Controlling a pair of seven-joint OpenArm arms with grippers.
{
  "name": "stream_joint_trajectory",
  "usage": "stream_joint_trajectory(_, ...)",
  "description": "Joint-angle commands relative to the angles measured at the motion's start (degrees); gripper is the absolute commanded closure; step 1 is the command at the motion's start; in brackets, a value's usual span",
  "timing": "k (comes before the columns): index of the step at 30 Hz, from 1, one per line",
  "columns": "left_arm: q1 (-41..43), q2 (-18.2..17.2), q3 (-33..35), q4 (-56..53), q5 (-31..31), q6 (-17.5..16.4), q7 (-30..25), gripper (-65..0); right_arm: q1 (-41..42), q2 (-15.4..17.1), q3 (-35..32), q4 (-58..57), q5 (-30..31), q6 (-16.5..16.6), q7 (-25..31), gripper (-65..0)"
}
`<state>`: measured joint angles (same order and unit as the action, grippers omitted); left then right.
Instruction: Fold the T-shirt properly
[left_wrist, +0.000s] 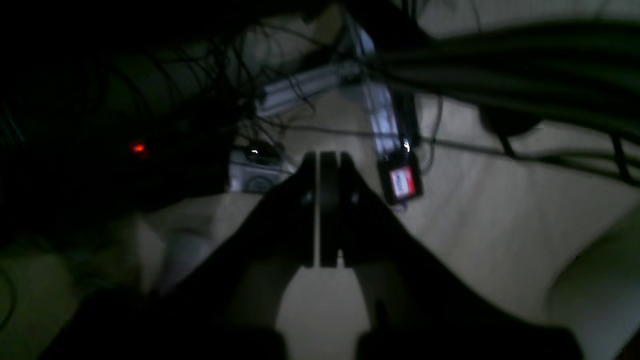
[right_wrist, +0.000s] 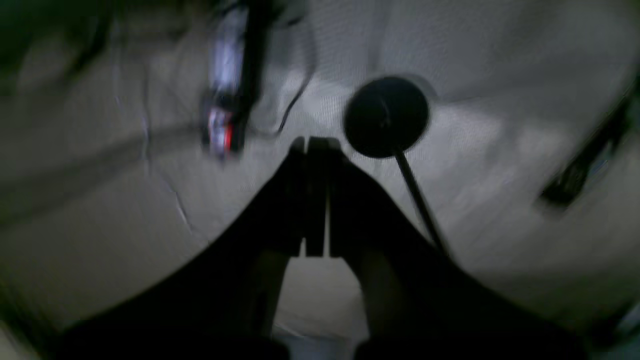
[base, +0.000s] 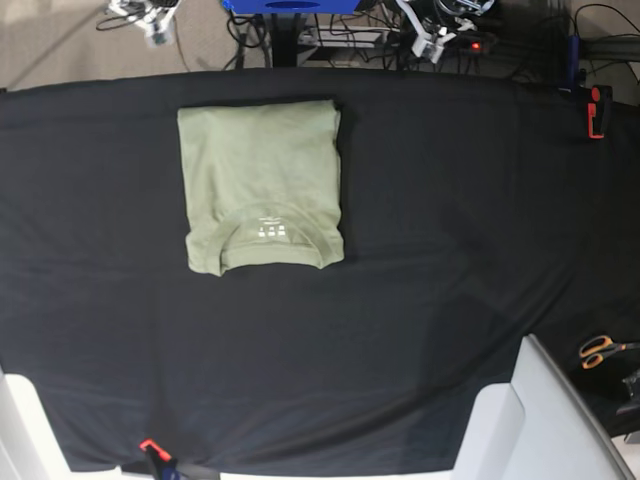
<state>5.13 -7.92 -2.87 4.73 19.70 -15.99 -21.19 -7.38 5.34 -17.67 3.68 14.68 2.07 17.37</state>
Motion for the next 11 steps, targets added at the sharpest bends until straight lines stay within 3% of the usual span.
stream_joint_trajectory(1, 0.63, -0.56, 0.63, -0.12, 0.21, -0.06, -0.13, 0.0, -1.55, -0.11, 2.77, 0.58, -0.04, -0.35, 0.09, -0.8)
stream_joint_trajectory(4, 0.9, -1.0, 1.6, -0.12, 0.21, -0.06, -0.13, 0.0, -2.95, -0.29, 8.22, 2.6, -0.22, -1.49, 0.09, -0.8)
stream_joint_trajectory(11, 0.63, -1.26, 1.69, -0.12, 0.21, -0.06, -0.39, 0.0, -3.04, 0.15, 8.31, 2.95, -0.22, -1.58, 0.09, -0.8)
